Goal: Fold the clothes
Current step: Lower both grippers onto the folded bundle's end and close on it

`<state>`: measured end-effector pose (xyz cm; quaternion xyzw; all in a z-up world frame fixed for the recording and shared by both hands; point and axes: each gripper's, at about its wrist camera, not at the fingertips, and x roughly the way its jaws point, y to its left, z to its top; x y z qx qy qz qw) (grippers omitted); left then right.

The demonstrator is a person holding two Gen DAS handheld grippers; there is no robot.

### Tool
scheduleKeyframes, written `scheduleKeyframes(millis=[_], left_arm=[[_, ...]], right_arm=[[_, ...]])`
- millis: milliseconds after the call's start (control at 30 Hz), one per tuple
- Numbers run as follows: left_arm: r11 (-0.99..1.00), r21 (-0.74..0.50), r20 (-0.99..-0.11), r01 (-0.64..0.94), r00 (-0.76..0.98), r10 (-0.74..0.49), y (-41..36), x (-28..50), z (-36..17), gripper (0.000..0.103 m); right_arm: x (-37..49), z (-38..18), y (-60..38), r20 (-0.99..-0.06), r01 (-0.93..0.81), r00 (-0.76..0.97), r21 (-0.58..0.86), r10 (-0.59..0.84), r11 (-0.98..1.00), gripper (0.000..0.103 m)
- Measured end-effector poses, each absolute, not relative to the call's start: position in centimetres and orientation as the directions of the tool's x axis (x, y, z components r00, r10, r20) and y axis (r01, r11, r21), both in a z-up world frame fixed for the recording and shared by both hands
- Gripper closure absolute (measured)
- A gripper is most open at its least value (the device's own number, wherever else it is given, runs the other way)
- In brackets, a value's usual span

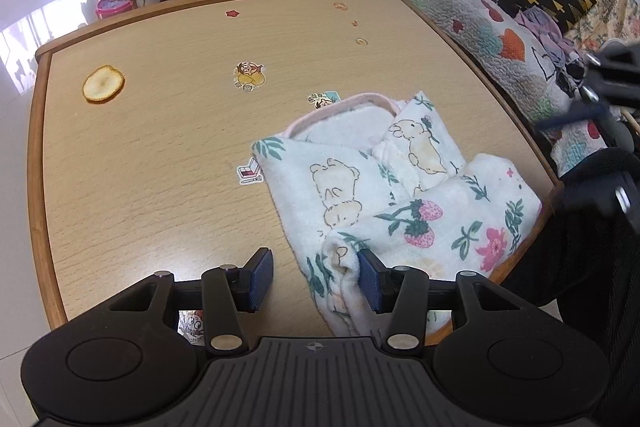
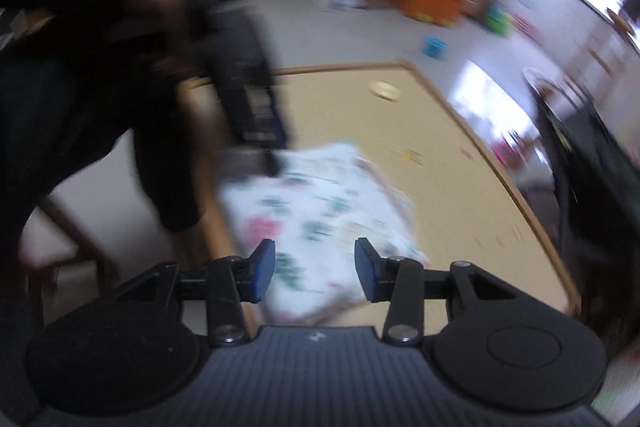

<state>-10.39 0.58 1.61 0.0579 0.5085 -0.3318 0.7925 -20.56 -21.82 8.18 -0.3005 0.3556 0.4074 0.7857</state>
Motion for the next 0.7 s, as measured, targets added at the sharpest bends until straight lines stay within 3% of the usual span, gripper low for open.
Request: scheduleKeyframes(millis=[167, 433, 700], left_arm=[[0.773, -0.251, -0.844, 0.583, 0.259, -0.469, 0.7, -10.3, 1.6, 0.053], [0.768, -0.233, -0.83, 0.597, 0.289, -0.477, 1.2, -11.1, 2.1, 0.053], [0.7, -0.024, -0.735, 0.713, 0.462, -0.496, 1.9, -13.9, 6.4, 0.053]], right_arm=[[-21.5, 5.4, -19.1, -0.846, -0.898, 0.382, -0.244, 0.372, 0.367, 0.057], [-20.1, 2.5, -18.4, -0.873, -0.9, 0.373, -0.256, 0.316, 0.354, 0.057], [-18.7, 1.9, -18.8, -0.894, -0.907, 0.312, -0.181, 0.322, 0.38, 0.054]])
